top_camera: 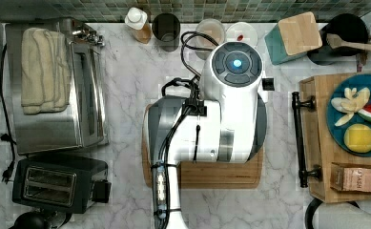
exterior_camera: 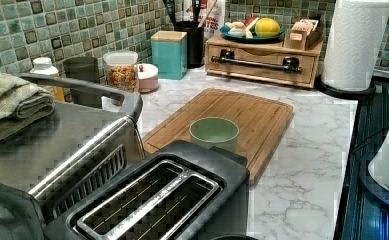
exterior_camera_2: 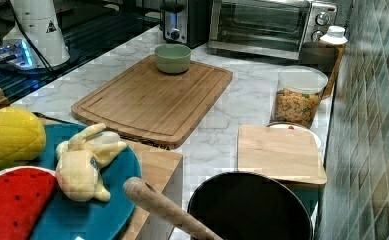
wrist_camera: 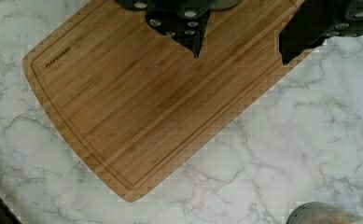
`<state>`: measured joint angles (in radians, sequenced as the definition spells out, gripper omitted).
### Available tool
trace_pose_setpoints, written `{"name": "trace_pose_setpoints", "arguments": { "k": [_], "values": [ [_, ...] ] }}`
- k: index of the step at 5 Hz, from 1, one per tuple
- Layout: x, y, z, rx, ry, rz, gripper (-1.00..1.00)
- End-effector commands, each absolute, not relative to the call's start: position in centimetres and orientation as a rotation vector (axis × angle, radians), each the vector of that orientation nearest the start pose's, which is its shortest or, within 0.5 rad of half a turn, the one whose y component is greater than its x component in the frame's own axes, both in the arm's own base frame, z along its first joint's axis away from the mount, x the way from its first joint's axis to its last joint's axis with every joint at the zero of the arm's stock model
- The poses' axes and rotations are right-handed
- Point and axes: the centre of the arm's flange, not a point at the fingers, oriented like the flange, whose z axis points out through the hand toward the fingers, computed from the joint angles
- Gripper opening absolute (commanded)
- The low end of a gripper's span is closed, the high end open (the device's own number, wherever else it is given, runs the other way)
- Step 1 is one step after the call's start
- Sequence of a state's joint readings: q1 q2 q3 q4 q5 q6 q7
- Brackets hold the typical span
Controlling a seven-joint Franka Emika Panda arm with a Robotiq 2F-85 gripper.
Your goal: Open the drawer.
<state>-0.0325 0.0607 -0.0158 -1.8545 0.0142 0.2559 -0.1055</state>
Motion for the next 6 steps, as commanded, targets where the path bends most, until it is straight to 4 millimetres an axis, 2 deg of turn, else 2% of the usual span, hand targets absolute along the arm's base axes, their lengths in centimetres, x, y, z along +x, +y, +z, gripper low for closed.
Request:
{"name": "trace_pose_setpoints", "arguments": {
  "k": [1, 2, 3, 4, 5, 6],
  "values": [
    [56.8, -2.6, 47.7, -2.945, 1.129, 0.139, 1.0],
    [54.4, -5.7, 46.5, -3.041, 0.832, 0.129, 1.0],
    [52.3, -9.0, 45.8, -3.143, 0.463, 0.061, 1.0],
    [51.3, -12.2, 45.1, -3.166, 0.208, 0.071, 1.0],
    [50.2, -14.7, 44.5, -3.221, 0.016, 0.044, 1.0],
    [49.3, -17.6, 42.8, -3.248, -0.139, -0.017, 1.0]
  ]
}}
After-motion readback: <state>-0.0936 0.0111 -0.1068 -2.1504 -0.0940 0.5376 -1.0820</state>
